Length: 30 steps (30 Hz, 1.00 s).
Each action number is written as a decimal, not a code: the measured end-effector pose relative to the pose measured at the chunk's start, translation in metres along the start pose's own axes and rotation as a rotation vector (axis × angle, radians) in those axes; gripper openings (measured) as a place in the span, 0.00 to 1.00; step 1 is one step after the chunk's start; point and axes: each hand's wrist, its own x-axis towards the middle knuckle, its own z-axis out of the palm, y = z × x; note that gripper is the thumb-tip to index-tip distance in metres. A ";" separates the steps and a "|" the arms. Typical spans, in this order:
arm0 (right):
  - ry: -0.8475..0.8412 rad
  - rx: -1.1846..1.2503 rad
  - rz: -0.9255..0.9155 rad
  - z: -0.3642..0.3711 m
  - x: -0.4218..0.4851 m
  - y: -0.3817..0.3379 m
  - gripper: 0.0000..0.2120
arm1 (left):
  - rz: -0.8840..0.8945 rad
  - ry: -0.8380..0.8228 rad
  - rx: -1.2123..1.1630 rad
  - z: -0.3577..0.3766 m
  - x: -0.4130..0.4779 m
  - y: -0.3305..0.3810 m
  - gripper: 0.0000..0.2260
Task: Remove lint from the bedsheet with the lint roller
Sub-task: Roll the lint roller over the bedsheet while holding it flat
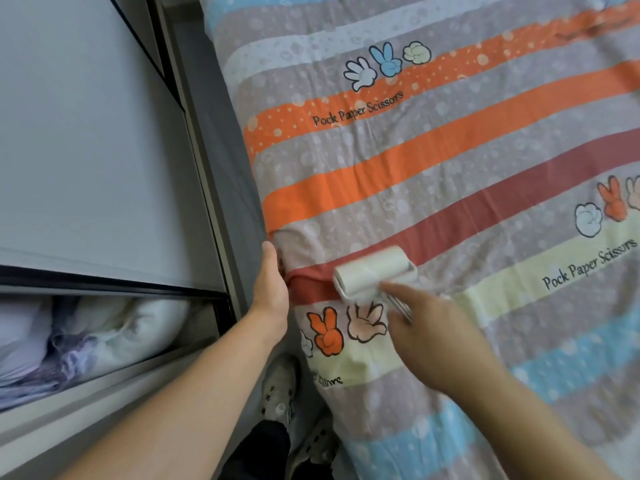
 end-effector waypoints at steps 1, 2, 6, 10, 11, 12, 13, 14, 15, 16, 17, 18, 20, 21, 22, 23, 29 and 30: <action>0.036 0.029 -0.045 -0.004 0.014 -0.016 0.23 | 0.013 0.024 -0.034 -0.001 -0.003 0.005 0.28; 0.068 0.050 -0.091 -0.004 0.034 -0.037 0.23 | 0.022 0.046 -0.067 -0.006 -0.003 0.009 0.26; 0.112 -0.012 -0.191 0.014 0.124 -0.101 0.21 | 0.015 0.070 -0.120 -0.016 0.000 0.013 0.28; 0.083 -0.135 -0.187 0.037 0.148 -0.115 0.16 | 0.006 0.073 -0.168 -0.023 0.012 0.017 0.30; 0.093 -0.145 -0.178 0.042 0.138 -0.108 0.14 | 0.004 0.070 -0.169 -0.023 0.015 0.016 0.30; 0.094 -0.146 -0.160 0.046 0.124 -0.099 0.13 | 0.009 0.064 -0.173 -0.023 0.017 0.016 0.29; 0.085 -0.136 -0.133 0.050 0.107 -0.088 0.14 | 0.016 0.069 -0.177 -0.021 0.019 0.015 0.27; 0.082 -0.123 -0.109 0.056 0.087 -0.075 0.17 | 0.018 0.084 -0.174 -0.020 0.021 0.012 0.26; 0.089 -0.111 -0.101 0.062 0.069 -0.064 0.19 | 0.020 0.094 -0.161 -0.020 0.023 0.009 0.25; 0.098 -0.106 -0.099 0.068 0.051 -0.052 0.21 | 0.017 0.082 -0.134 -0.018 0.023 0.007 0.25; 0.104 -0.094 -0.093 0.074 0.036 -0.042 0.22 | 0.020 0.064 -0.103 -0.015 0.020 0.004 0.25; 0.094 -0.085 -0.073 0.081 0.023 -0.030 0.24 | 0.026 0.043 -0.069 -0.012 0.017 0.001 0.25; 0.033 -0.088 -0.018 0.088 -0.004 -0.011 0.26 | 0.059 0.006 -0.013 -0.007 0.011 -0.005 0.25; -0.004 -0.081 0.021 0.090 -0.019 -0.002 0.27 | 0.067 -0.018 0.019 -0.004 0.006 -0.008 0.24; -0.037 -0.070 0.058 0.093 -0.033 0.007 0.27 | 0.072 -0.043 0.056 -0.002 0.003 -0.012 0.24; -0.056 -0.056 0.087 0.095 -0.047 0.016 0.27 | 0.077 -0.061 0.102 0.001 -0.003 -0.014 0.25; -0.069 -0.029 0.104 0.106 -0.089 0.048 0.25 | 0.216 0.005 0.427 0.018 -0.028 -0.035 0.36; -0.073 0.013 0.105 0.100 -0.093 0.052 0.24 | 0.264 0.029 0.463 0.023 -0.035 -0.034 0.33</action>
